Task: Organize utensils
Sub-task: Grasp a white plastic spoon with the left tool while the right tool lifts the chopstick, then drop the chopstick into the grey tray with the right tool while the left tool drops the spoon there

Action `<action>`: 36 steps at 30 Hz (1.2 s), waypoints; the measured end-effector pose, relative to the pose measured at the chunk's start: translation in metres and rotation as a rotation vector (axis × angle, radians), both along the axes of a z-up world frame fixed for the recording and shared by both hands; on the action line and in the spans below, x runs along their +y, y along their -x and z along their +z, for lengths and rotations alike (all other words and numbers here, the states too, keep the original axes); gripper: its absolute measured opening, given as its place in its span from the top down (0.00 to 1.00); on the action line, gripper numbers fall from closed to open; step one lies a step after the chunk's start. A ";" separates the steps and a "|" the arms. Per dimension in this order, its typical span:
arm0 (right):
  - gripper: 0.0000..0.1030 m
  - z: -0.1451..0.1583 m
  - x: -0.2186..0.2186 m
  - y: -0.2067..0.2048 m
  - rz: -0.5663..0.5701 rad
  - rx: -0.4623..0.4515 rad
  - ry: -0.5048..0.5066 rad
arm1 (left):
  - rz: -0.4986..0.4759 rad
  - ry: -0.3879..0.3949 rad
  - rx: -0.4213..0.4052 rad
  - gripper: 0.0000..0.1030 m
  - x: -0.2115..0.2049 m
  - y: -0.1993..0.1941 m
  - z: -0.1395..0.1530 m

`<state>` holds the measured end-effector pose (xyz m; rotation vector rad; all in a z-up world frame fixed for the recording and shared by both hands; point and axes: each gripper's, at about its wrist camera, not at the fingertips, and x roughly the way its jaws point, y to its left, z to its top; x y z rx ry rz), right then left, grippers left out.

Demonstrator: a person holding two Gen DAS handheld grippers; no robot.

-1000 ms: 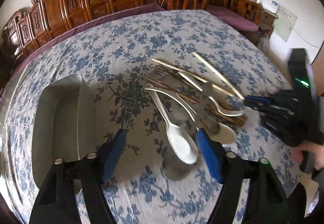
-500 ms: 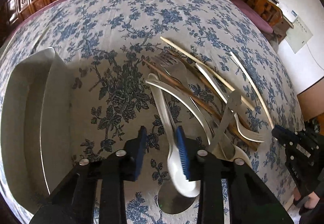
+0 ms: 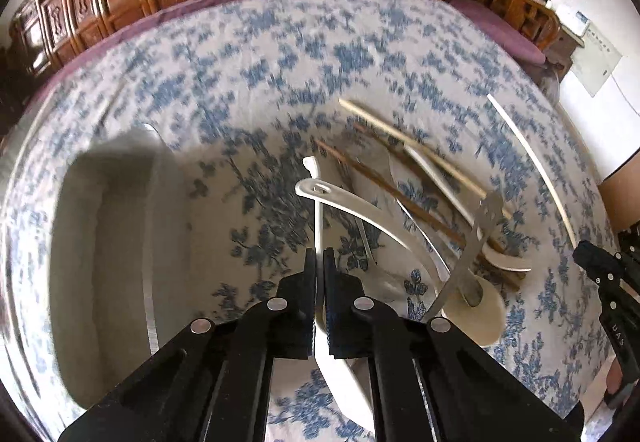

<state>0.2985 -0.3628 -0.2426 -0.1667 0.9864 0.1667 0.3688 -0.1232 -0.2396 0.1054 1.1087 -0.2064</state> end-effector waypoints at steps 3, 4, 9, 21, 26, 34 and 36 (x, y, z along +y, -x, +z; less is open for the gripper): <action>0.94 0.012 0.006 0.003 0.005 -0.020 -0.005 | 0.004 0.004 -0.032 0.97 0.007 0.000 0.016; 0.94 0.016 0.009 0.003 0.007 -0.026 -0.009 | 0.007 0.008 -0.047 0.97 0.011 0.000 0.022; 0.94 0.035 0.027 0.009 0.033 -0.056 -0.023 | 0.009 0.014 -0.104 0.97 0.024 0.001 0.049; 0.94 0.060 0.089 0.018 0.122 -0.083 -0.095 | -0.020 -0.020 -0.140 0.97 0.075 0.024 0.077; 0.94 0.062 0.121 0.021 0.160 -0.079 -0.129 | -0.001 -0.048 -0.116 0.97 0.107 0.025 0.071; 0.94 0.064 0.168 0.020 0.211 -0.065 -0.161 | 0.070 -0.024 -0.074 0.92 0.147 0.014 0.055; 0.94 0.066 0.179 0.020 0.225 -0.062 -0.165 | 0.078 -0.021 -0.074 0.79 0.153 0.013 0.053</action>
